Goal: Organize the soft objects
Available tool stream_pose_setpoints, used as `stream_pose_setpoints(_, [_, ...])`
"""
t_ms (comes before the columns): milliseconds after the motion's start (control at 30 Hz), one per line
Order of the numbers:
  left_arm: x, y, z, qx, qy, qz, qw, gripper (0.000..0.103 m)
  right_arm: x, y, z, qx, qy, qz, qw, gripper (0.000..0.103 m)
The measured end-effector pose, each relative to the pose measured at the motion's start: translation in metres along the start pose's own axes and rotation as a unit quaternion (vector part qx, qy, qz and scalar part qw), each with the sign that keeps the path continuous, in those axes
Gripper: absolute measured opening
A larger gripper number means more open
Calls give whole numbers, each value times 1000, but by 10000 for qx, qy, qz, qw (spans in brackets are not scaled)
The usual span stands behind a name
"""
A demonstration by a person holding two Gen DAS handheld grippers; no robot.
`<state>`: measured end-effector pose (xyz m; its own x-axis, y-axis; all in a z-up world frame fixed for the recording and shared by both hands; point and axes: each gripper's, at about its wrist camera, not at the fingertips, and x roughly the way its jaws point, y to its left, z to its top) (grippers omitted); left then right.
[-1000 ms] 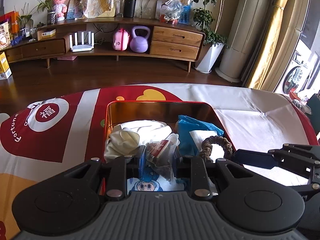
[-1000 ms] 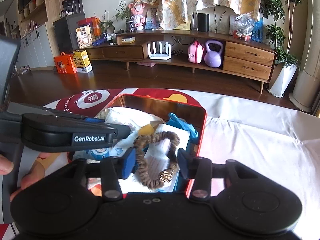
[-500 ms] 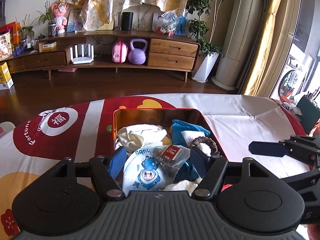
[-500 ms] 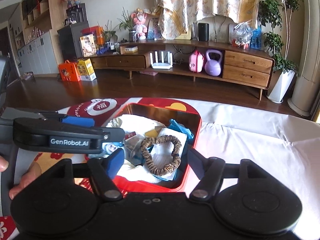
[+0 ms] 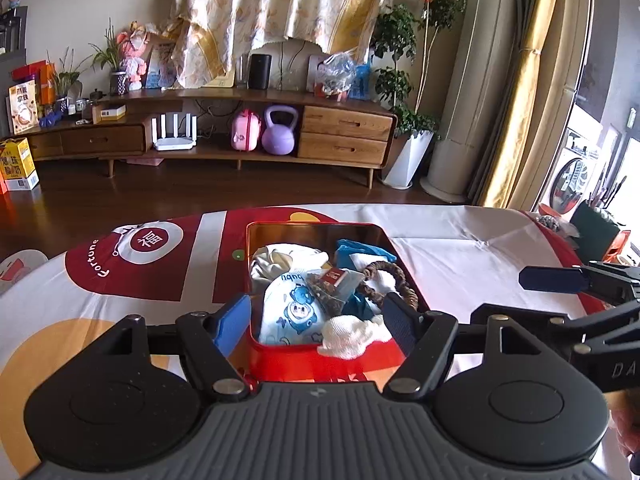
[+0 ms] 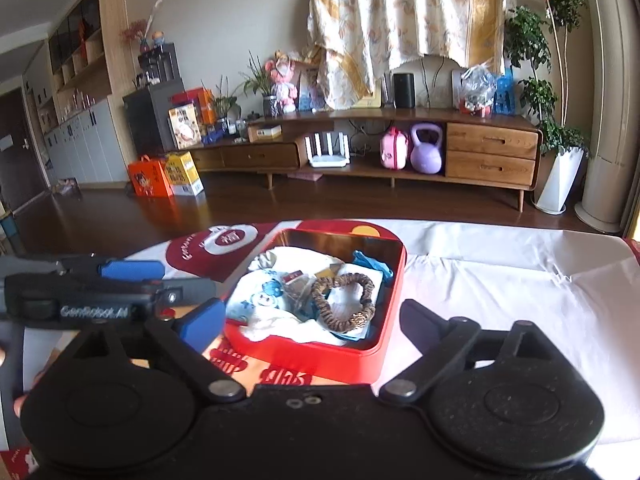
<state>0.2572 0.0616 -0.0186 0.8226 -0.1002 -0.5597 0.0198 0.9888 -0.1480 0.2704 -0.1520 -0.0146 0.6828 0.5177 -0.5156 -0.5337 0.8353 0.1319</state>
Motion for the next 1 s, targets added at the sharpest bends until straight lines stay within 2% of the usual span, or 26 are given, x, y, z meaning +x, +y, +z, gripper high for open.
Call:
stream_pose_setpoints(33, [-6,-1,-2,3,-33,-20,10000,79,-4,2,-1,5,-31,3,10000,97])
stream_pose_setpoints(167, [-25,-3,-12,-41,-93,-98,9999,82,-19,8,-8,63,-177,2,9998,102])
stream_pose_setpoints(300, [-42,-5,-21,-53,-153,-144,9998,85,-31,13,-15,74,-286,-18,9996,103])
stream_pose_setpoints(467, [-59,-9,-32,-102,-171,-219,9996,101,-43,13,-22,184,-314,17,9993,103])
stream_pose_setpoints(733, [-81,-15,-44,-190,-219,-314,9991,103,-62,14,-39,362,-467,51,9982,103])
stream_pose_setpoints(1000, [-94,-26,-53,53,-298,-147,9994,103,-76,25,-50,109,-556,48,9984,103])
